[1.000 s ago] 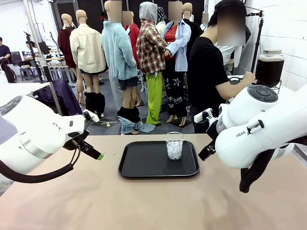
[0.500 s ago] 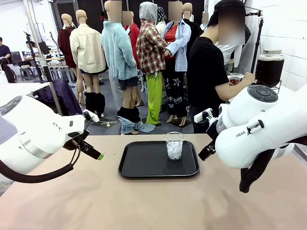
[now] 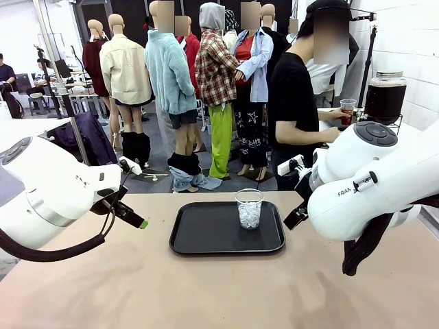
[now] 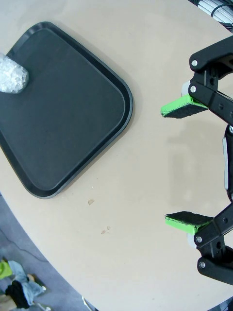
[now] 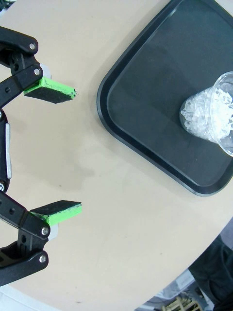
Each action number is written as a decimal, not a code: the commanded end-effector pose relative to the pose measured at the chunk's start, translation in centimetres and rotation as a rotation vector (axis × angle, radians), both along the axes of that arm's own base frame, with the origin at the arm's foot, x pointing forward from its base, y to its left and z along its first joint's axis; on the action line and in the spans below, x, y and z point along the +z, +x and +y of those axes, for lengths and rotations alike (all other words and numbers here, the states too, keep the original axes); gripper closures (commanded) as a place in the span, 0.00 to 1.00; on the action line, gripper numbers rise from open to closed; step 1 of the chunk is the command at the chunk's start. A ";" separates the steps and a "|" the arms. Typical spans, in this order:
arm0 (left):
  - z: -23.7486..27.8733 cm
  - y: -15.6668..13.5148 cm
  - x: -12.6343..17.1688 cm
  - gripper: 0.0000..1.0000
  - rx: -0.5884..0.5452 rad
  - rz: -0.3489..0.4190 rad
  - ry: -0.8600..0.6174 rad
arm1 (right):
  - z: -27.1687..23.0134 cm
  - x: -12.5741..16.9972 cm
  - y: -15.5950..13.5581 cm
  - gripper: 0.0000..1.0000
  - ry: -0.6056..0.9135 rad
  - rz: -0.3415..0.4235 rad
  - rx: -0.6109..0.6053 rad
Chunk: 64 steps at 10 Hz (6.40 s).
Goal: Pour the drink into the iced cup.
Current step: Pick up the iced cup indicated by the human and present it to them.
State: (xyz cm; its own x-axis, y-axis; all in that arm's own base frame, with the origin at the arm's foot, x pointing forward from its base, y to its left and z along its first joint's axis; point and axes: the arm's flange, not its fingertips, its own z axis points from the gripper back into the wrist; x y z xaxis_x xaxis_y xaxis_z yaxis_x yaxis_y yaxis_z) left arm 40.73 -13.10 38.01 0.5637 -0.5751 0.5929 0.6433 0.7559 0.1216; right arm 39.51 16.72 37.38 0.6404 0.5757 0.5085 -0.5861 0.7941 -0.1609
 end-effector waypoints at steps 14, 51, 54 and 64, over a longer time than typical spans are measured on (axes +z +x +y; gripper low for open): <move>0.0 0.0 0.0 0.00 0.000 -0.012 0.009 | 0.0 0.0 0.0 0.00 0.000 0.001 0.000; 0.0 0.0 0.0 0.00 0.000 -0.012 0.009 | 0.0 0.0 0.0 0.00 0.000 0.001 0.000; 0.0 0.0 0.0 0.00 0.000 -0.012 0.009 | 0.0 0.0 0.0 0.00 0.000 0.001 0.000; 0.0 0.0 0.0 0.00 0.000 -0.012 0.009 | -5.9 6.0 7.4 0.00 -0.255 0.149 0.398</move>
